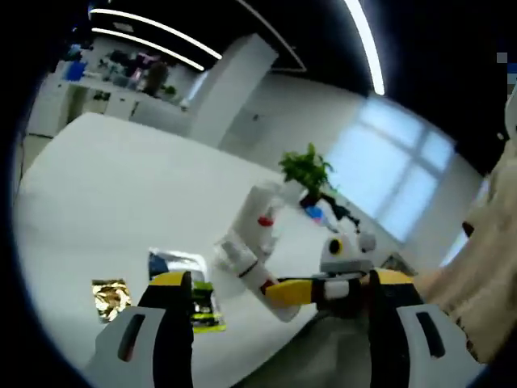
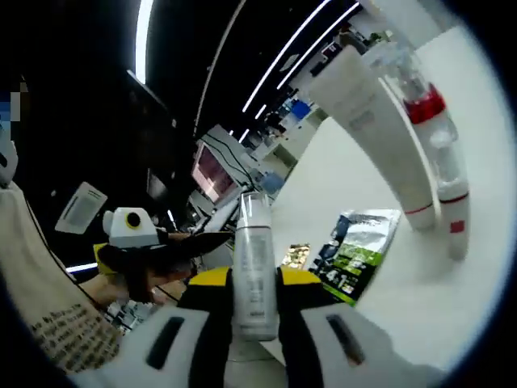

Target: Arrange the skincare products in the storage area until every visible bottle or jar stands upright without overlapping.

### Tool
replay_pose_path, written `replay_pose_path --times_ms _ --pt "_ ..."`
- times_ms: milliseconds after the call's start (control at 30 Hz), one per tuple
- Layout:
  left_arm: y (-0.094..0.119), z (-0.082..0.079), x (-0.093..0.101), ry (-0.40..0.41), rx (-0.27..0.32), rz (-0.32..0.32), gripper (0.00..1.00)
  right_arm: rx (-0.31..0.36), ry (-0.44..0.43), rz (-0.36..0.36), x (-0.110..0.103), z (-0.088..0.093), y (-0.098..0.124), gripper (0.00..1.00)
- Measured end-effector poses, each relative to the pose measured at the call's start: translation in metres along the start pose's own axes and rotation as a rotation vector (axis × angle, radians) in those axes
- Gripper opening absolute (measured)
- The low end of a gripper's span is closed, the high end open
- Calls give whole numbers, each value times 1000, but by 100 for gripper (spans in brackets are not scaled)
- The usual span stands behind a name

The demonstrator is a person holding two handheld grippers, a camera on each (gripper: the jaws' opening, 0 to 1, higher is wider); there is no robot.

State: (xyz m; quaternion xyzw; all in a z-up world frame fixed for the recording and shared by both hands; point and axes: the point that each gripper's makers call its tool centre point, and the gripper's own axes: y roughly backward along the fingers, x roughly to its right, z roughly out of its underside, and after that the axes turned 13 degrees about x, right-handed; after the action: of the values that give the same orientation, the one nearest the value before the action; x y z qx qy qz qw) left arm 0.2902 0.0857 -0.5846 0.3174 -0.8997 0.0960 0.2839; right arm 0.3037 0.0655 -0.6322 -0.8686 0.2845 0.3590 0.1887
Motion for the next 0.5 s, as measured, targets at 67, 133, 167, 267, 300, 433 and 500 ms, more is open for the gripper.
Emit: replay_pose_path --times_ms 67,133,167,267,300,433,500 --pt "-3 -6 9 4 5 24 88 38 -16 -47 -17 -9 -1 20" --pt "-6 -11 17 8 4 44 87 62 -31 -86 -31 -15 0 20" --pt "-8 -13 21 12 3 55 87 68 -31 -96 -35 -16 0 20" --pt "-11 -17 33 18 2 84 84 86 -36 -133 -49 -21 2 20" --pt "-12 -18 37 21 -1 96 82 90 -34 -142 -53 -22 3 20" --pt "-14 -18 49 14 -25 137 76 107 -45 -167 -63 -25 7 20" --pt "-14 -17 51 14 -30 143 75 124 -63 -185 -68 -29 11 20"
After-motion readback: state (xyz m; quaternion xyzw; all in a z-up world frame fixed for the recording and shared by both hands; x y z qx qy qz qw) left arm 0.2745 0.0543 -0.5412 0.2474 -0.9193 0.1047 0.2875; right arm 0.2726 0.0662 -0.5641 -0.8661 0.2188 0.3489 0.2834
